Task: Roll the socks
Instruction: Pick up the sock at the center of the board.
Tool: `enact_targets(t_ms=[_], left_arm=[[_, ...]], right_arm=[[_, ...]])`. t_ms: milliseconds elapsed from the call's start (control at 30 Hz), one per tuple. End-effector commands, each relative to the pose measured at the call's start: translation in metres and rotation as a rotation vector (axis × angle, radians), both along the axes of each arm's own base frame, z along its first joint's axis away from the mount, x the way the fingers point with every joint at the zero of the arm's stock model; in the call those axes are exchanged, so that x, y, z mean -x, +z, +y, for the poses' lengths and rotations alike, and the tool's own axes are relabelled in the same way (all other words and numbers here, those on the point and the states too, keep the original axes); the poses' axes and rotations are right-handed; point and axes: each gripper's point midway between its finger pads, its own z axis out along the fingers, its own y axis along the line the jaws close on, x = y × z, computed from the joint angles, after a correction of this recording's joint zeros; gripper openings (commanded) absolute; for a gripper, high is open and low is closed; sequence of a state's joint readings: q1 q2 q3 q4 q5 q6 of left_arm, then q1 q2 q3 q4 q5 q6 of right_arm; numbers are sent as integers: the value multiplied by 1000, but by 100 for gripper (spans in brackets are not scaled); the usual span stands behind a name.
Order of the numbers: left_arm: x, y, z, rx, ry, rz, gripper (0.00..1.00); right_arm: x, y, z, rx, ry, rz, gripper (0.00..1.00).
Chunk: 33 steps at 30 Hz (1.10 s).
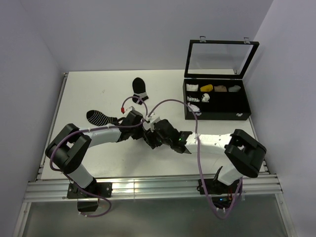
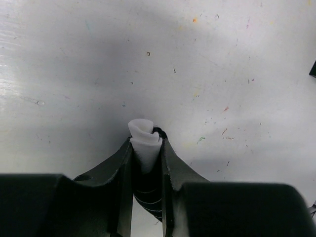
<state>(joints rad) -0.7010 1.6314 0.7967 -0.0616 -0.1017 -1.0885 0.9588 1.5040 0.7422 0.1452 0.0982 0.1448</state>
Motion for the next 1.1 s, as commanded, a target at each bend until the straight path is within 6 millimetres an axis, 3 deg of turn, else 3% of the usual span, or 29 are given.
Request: enact_targets(t_ms=[0, 167, 633, 933, 1067], left_arm=[[22, -20, 18, -110, -37, 92, 1], [23, -19, 17, -112, -41, 99, 1], [25, -22, 8, -77, -56, 128, 1], [30, -20, 2, -51, -66, 131, 1], [33, -21, 1, -36, -65, 137, 1]], right_arm=[[-10, 3, 12, 36, -1, -92, 67], [-1, -10, 27, 102, 34, -111, 67], [8, -38, 41, 161, 35, -145, 64], [4, -51, 41, 195, 21, -138, 51], [5, -57, 40, 209, 18, -127, 33]])
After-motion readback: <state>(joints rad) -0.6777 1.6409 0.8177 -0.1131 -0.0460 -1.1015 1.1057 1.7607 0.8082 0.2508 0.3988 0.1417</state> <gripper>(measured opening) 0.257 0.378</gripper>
